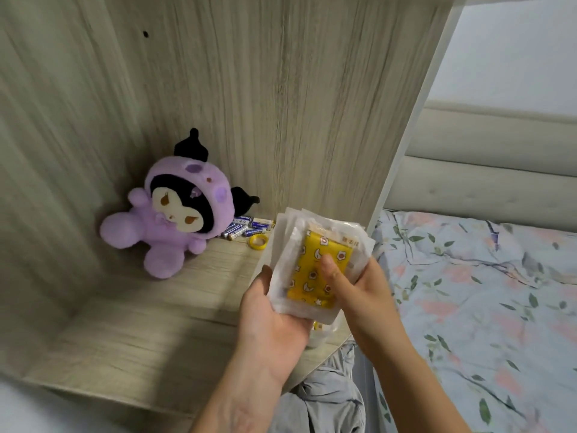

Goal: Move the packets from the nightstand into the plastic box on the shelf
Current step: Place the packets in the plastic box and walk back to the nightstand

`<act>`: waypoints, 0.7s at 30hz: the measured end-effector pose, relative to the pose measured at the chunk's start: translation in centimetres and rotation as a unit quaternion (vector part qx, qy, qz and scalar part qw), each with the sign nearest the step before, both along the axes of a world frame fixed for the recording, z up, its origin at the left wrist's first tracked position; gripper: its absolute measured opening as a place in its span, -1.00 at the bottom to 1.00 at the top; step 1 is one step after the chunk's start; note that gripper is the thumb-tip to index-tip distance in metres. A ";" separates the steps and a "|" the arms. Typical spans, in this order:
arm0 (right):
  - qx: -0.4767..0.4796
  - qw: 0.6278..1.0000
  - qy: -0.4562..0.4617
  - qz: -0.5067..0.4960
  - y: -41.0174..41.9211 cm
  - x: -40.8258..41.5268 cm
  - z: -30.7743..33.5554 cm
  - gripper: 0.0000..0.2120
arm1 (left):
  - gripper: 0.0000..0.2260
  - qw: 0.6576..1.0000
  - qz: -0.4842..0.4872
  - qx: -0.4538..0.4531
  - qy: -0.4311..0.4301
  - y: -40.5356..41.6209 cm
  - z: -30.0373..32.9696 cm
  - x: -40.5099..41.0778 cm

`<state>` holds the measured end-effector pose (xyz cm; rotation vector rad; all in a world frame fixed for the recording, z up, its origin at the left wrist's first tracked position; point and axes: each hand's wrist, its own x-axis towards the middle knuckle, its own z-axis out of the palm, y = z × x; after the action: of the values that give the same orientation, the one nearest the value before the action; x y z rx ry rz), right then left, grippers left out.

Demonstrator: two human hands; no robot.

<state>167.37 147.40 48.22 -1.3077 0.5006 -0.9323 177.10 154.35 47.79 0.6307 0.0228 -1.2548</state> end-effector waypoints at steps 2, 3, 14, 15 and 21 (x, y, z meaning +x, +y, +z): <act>0.008 1.000 -0.018 -0.005 -0.1 0.1 0.1 -0.63 | -0.56 1.000 0.014 0.000 -0.014 0.0 0.2 -0.1; 0.007 1.000 -0.023 0.000 -0.1 0.2 0.2 -0.56 | -0.58 0.999 0.022 0.001 -0.027 0.0 0.2 -0.1; -0.079 0.994 0.029 0.073 -4.5 0.3 1.8 -0.78 | -0.76 0.940 0.143 0.085 -0.298 1.3 -1.0 -0.3; -0.081 0.989 0.059 0.107 -6.1 0.1 2.7 -0.77 | -0.81 0.888 0.160 0.106 -0.417 1.8 -1.4 0.6; -0.224 0.801 0.484 0.272 -10.9 4.2 2.8 -0.75 | 0.25 0.624 -0.089 0.300 -0.716 3.2 -4.5 3.2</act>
<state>171.55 136.52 51.01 -2.2002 0.6288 0.2045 180.26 157.51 43.28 2.1396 -1.0208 -0.5643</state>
